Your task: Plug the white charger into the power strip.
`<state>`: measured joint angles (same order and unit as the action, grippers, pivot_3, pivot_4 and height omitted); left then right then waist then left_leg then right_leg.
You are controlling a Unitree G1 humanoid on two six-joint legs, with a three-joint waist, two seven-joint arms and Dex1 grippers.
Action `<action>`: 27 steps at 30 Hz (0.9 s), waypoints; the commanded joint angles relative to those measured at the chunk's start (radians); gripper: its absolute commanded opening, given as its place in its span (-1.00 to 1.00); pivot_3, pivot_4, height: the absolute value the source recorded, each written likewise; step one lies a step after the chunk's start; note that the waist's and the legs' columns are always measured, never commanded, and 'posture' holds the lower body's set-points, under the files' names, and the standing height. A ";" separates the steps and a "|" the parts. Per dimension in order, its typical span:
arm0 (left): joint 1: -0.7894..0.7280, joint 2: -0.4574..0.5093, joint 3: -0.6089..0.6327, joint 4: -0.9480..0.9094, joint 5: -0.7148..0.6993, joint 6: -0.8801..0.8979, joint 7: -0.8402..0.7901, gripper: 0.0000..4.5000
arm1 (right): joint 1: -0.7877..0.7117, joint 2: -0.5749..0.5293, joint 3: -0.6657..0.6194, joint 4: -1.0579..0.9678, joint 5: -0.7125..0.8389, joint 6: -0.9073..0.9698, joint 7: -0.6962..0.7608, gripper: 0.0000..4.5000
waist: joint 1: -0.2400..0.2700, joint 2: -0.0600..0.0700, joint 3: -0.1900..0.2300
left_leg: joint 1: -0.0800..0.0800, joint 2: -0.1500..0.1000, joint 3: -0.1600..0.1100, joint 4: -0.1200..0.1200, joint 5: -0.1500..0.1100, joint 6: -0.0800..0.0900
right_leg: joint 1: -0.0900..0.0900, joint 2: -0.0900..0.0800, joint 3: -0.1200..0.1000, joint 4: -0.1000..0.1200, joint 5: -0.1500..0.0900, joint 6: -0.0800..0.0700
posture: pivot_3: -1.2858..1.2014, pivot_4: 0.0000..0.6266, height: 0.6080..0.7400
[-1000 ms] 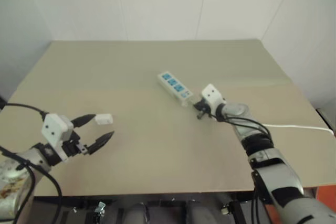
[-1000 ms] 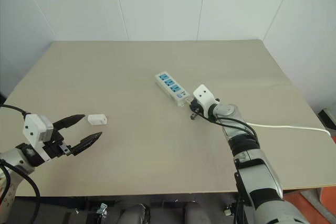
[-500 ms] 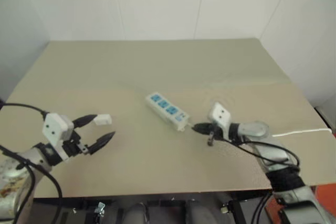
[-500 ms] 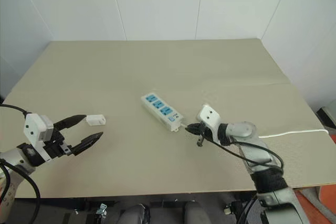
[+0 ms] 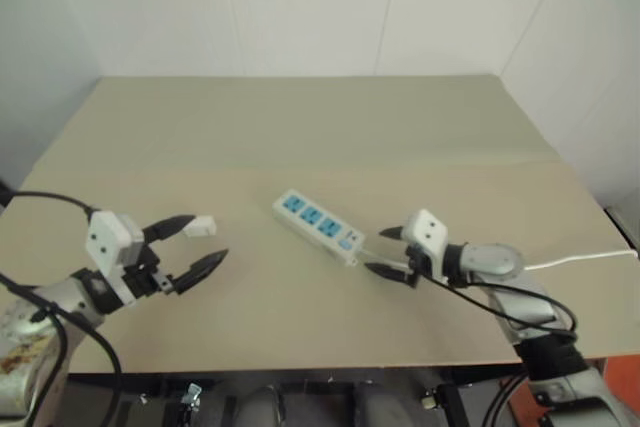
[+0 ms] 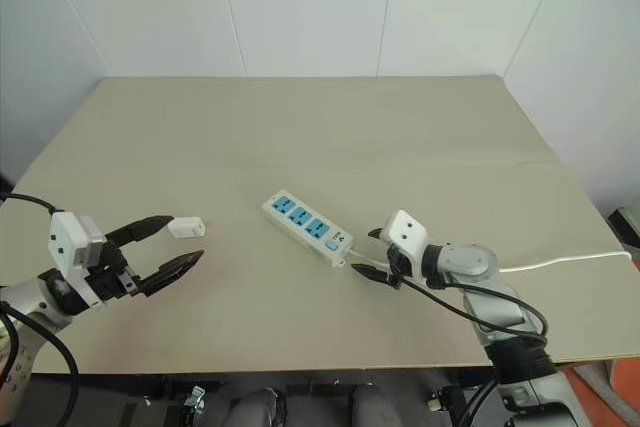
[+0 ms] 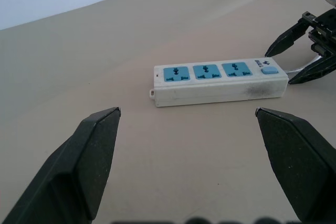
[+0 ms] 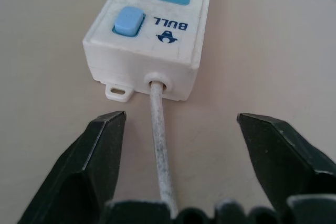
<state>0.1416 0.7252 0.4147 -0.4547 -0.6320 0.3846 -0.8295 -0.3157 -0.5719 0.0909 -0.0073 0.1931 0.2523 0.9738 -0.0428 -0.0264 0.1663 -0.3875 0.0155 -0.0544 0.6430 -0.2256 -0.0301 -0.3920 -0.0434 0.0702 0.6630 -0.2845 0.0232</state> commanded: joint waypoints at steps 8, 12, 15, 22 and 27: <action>0.003 0.033 0.029 -0.039 -0.061 0.033 -0.041 1.00 | 0.113 0.274 -0.024 -0.224 0.089 0.024 -0.285 0.99 | -0.004 0.000 0.000 | 0.002 0.001 0.000 0.000 0.000 0.000 | 0.001 0.001 0.000 0.001 0.000 0.000 | 0.03 -0.52 1.00; 0.001 0.042 0.034 -0.042 -0.067 0.040 -0.045 1.00 | 0.132 0.330 0.029 -0.200 0.015 -0.019 -0.356 0.99 | -0.002 0.000 0.000 | 0.001 0.000 0.000 0.000 0.000 0.000 | 0.001 0.000 0.000 0.000 0.000 0.000 | 0.03 -0.52 1.00; -0.001 0.044 0.035 -0.042 -0.066 0.041 -0.045 1.00 | 0.136 0.349 0.049 -0.181 -0.014 -0.047 -0.392 0.99 | 0.000 0.000 0.000 | 0.001 0.000 0.000 0.000 0.000 0.000 | 0.001 0.000 0.000 0.000 0.000 0.000 | 0.03 -0.52 1.00; -0.001 0.045 0.037 -0.043 -0.065 0.041 -0.046 1.00 | 0.095 0.368 0.064 -0.079 -0.073 -0.148 -0.435 0.99 | -0.003 0.000 0.000 | 0.002 0.000 0.000 0.000 0.000 0.000 | 0.001 0.000 0.000 0.001 0.000 0.000 | 0.03 -0.52 1.00; 0.006 0.044 0.043 -0.050 -0.070 0.041 -0.050 1.00 | 0.071 0.365 0.065 0.000 -0.080 -0.185 -0.419 0.99 | -0.003 0.000 0.000 | 0.002 0.000 0.000 0.000 0.000 0.000 | 0.001 0.001 0.000 0.001 0.000 0.000 | 0.03 -0.52 1.00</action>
<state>0.1475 0.7547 0.4219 -0.4678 -0.6835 0.4243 -0.8755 -0.2310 -0.2087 0.1580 -0.0069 0.1021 0.0968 0.5469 -0.0459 -0.0266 0.1661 -0.3859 0.0159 -0.0543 0.6427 -0.2256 -0.0302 -0.3915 -0.0428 0.0703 0.6635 -0.2847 0.0230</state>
